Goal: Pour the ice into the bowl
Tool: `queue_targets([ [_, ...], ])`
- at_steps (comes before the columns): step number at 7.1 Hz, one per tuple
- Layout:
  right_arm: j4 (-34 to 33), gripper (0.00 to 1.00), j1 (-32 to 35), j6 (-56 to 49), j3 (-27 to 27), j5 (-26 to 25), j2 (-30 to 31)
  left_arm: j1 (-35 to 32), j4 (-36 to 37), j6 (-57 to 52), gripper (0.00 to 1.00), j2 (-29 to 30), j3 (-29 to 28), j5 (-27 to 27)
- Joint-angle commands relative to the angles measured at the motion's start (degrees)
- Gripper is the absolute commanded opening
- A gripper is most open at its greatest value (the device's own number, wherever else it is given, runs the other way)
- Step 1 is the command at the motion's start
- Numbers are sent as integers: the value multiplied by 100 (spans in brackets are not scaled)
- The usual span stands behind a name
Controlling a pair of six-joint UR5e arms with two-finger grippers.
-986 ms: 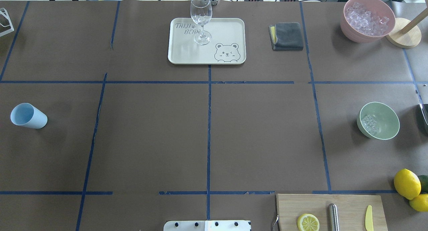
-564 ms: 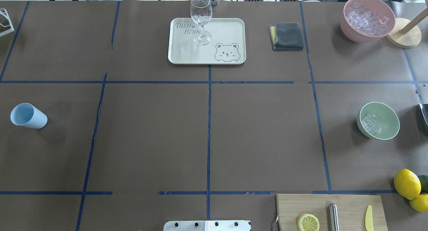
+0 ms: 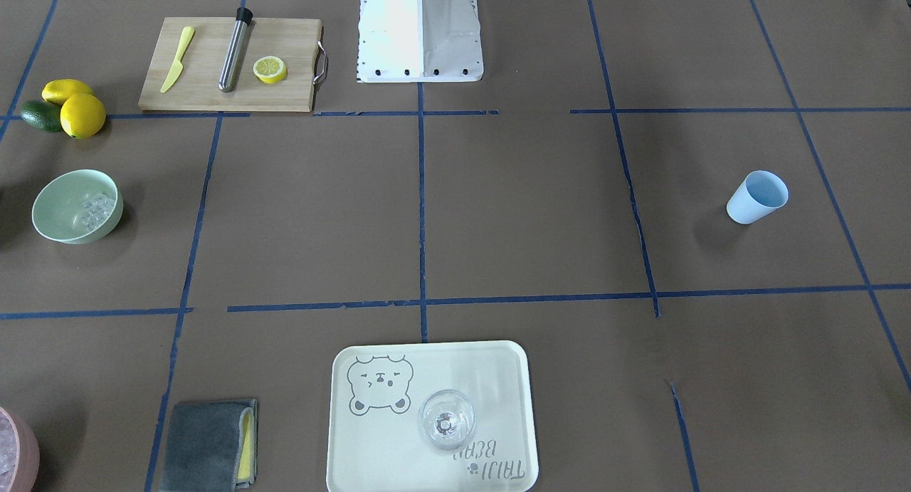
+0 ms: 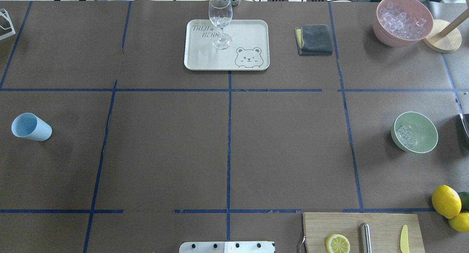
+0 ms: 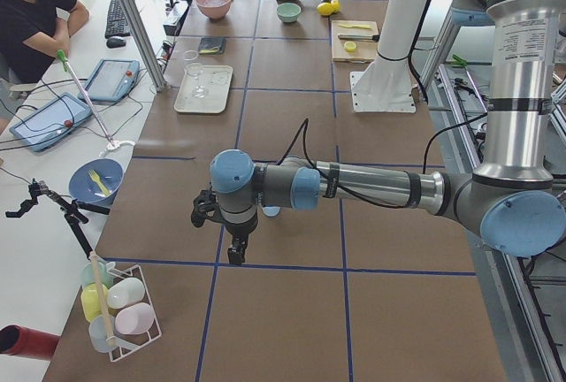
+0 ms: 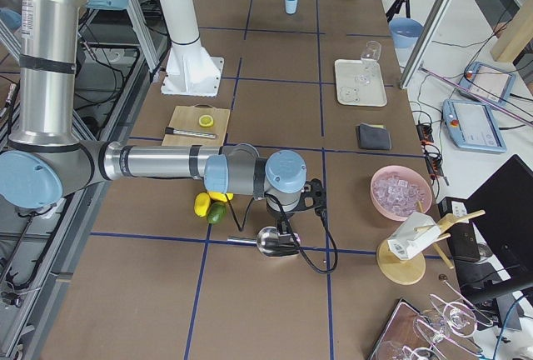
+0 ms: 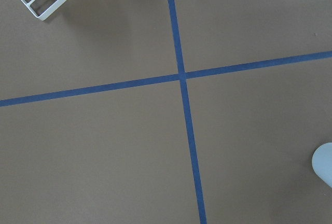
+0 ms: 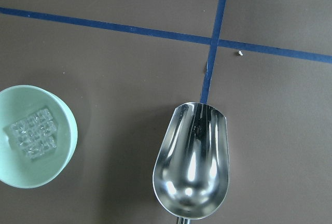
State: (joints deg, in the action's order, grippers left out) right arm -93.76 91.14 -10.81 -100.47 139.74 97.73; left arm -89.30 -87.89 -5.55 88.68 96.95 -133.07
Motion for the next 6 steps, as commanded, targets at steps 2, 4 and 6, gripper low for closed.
queue_targets([
  [2,-2,100,9,9,10,0,-70,-8,-9,1,100,0,34,9],
  [4,7,100,9,9,-7,0,-105,-8,-9,1,100,8,8,9],
  [6,7,100,9,9,1,-26,-245,0,-53,1,100,8,-1,18],
])
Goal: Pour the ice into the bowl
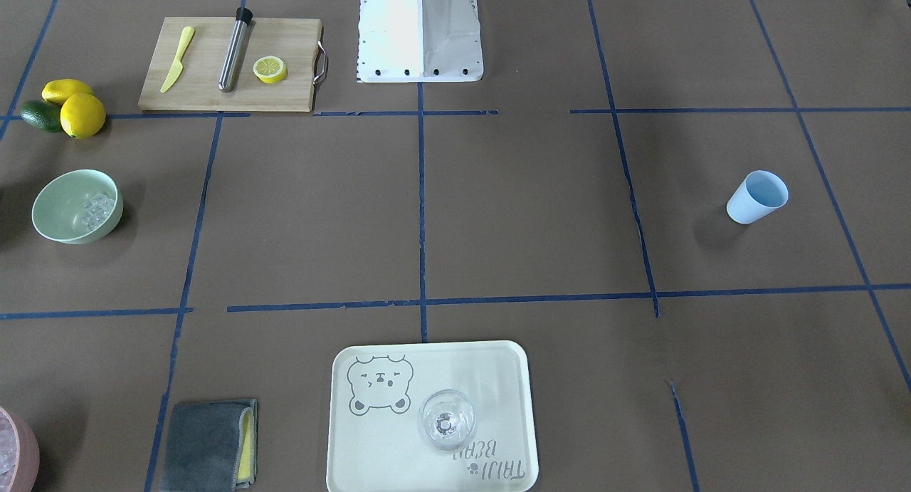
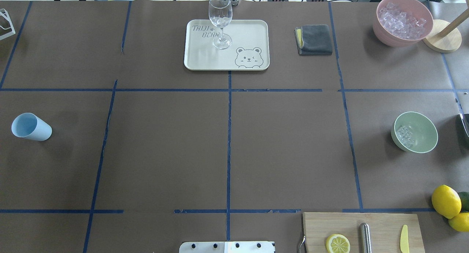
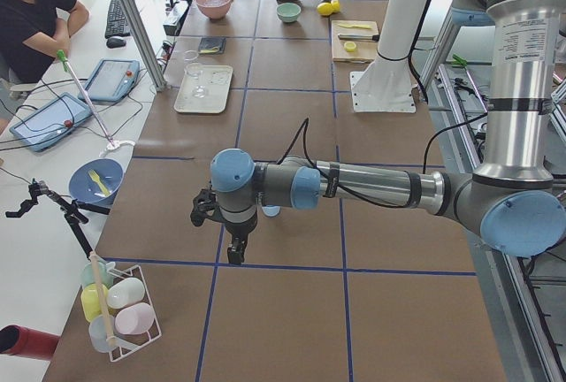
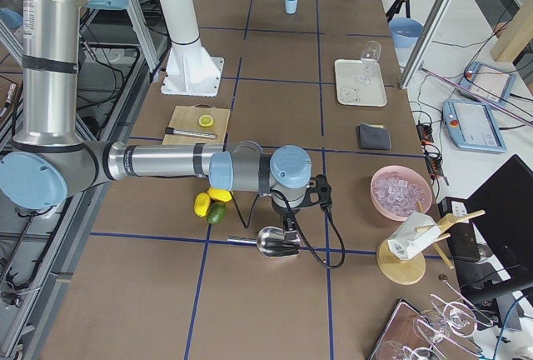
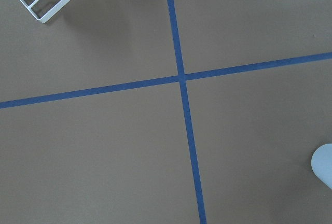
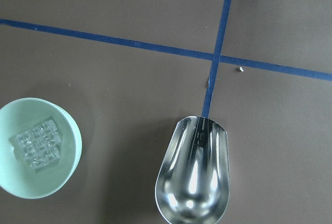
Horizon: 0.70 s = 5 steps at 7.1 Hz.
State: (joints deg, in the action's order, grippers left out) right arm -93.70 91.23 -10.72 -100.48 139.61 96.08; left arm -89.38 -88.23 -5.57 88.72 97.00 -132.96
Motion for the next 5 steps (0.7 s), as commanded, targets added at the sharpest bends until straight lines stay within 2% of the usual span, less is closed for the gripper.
queue_targets([
  [1,0,100,0,0,2,-13,-106,8,-19,4,100,5,-6,7],
  [3,358,100,0,87,19,-231,-133,8,-19,21,100,23,3,7],
  [5,440,100,0,220,150,-303,-159,8,-19,30,100,49,3,7],
])
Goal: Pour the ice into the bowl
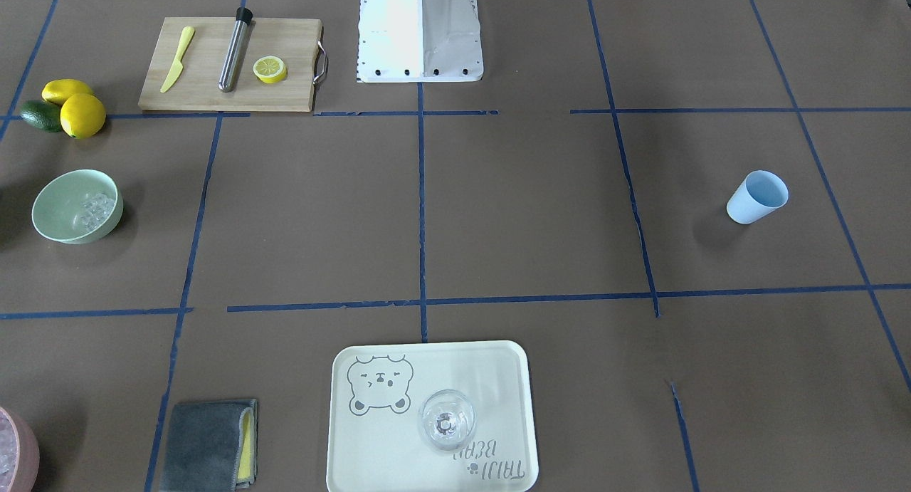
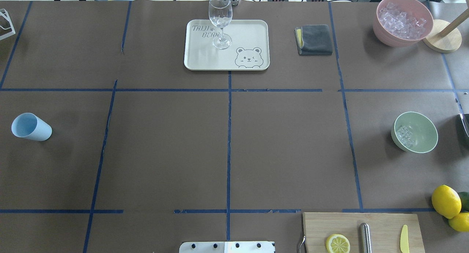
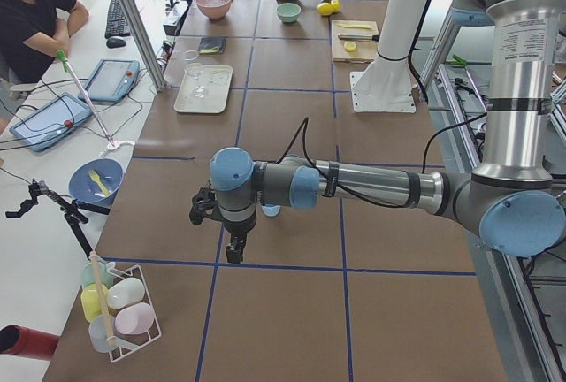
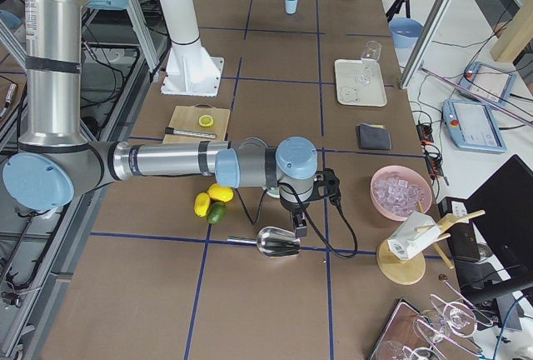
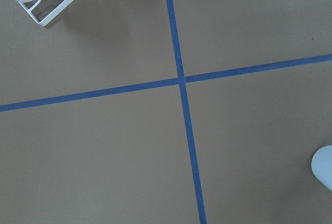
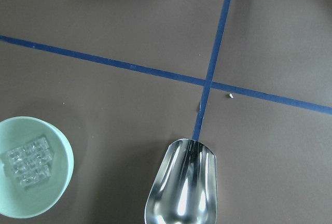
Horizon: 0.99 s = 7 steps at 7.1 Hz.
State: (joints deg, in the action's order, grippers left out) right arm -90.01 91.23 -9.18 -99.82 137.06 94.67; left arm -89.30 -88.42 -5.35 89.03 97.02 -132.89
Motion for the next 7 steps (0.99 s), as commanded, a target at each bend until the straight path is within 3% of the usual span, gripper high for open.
queue_targets([
  [1,71,100,0,74,181,-48,-114,0,0,7,100,35,1,0],
  [7,63,100,26,188,437,-39,-370,-17,0,16,100,106,19,9],
])
